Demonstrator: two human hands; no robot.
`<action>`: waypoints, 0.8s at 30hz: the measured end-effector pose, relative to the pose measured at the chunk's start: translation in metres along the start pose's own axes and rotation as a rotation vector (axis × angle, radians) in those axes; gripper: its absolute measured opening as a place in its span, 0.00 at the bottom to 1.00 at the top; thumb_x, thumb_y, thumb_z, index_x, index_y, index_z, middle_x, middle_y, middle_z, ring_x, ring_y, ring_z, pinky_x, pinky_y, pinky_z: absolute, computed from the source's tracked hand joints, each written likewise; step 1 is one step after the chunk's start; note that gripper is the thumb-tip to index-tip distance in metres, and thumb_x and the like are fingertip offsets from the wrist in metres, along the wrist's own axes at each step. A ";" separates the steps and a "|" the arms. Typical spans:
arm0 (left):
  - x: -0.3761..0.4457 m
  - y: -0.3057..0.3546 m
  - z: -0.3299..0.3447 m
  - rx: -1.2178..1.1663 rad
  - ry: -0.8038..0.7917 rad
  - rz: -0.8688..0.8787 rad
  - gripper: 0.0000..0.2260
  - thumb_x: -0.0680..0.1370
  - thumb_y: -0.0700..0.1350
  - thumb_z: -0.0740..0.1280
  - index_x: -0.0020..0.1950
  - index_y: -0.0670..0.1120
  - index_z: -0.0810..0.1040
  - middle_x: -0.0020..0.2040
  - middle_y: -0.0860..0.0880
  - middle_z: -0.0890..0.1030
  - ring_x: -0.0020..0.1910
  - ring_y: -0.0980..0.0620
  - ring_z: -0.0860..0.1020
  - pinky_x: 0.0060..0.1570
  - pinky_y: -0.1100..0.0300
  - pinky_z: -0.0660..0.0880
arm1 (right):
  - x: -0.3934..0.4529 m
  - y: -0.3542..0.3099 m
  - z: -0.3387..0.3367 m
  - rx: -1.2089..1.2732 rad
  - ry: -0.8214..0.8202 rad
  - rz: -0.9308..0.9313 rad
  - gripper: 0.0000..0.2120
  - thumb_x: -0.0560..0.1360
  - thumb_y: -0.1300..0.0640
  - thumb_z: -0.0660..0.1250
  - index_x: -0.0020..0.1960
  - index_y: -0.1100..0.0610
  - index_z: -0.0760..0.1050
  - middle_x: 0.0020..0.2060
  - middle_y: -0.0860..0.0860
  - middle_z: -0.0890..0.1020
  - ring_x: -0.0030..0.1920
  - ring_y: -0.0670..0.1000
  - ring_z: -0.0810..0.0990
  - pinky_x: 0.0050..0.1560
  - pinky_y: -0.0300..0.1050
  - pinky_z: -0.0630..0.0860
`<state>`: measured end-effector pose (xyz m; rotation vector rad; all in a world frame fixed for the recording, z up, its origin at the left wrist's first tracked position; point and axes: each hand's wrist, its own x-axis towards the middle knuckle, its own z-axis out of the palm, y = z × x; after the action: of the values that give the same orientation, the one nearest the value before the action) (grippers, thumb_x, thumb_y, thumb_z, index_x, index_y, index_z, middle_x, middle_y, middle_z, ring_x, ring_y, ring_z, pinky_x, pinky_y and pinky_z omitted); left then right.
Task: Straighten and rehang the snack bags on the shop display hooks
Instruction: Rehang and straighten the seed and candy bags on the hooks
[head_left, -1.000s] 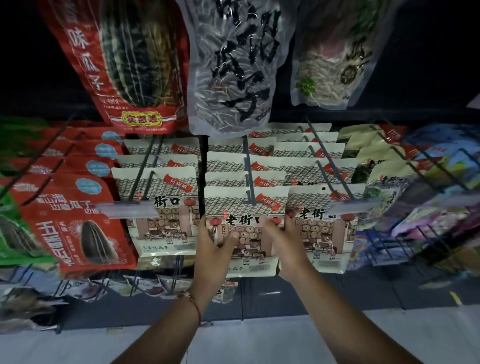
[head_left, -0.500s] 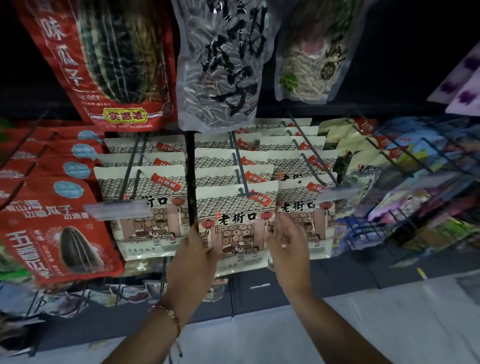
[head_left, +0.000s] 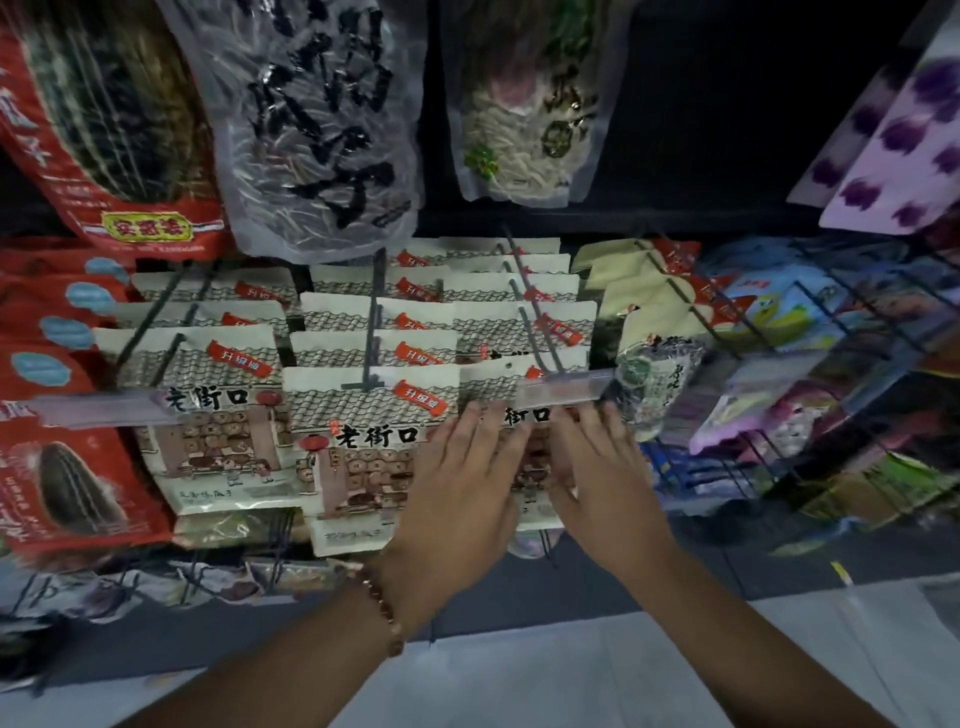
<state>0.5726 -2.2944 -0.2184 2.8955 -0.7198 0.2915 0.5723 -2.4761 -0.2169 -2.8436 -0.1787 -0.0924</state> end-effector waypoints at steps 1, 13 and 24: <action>0.010 0.009 0.001 0.004 -0.038 -0.060 0.32 0.76 0.54 0.66 0.78 0.47 0.60 0.78 0.40 0.61 0.77 0.39 0.60 0.72 0.41 0.61 | 0.004 0.008 -0.003 0.000 0.012 -0.027 0.31 0.79 0.51 0.61 0.79 0.51 0.53 0.79 0.50 0.51 0.79 0.57 0.43 0.76 0.56 0.48; 0.080 0.037 0.022 -0.024 -0.024 -0.304 0.31 0.79 0.46 0.63 0.80 0.49 0.56 0.80 0.43 0.57 0.79 0.39 0.51 0.77 0.42 0.51 | 0.043 0.040 -0.009 0.228 -0.025 -0.068 0.31 0.77 0.50 0.63 0.77 0.51 0.56 0.77 0.55 0.56 0.74 0.60 0.62 0.69 0.54 0.68; 0.074 0.027 0.034 -0.067 0.004 -0.277 0.17 0.80 0.49 0.62 0.66 0.44 0.74 0.67 0.38 0.74 0.70 0.34 0.68 0.71 0.45 0.65 | 0.068 0.057 -0.002 0.901 0.019 0.248 0.21 0.77 0.62 0.67 0.63 0.44 0.68 0.40 0.49 0.78 0.40 0.49 0.81 0.38 0.43 0.76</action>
<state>0.6290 -2.3570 -0.2325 2.8804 -0.3134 0.2343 0.6469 -2.5235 -0.2256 -1.9430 0.1176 0.0150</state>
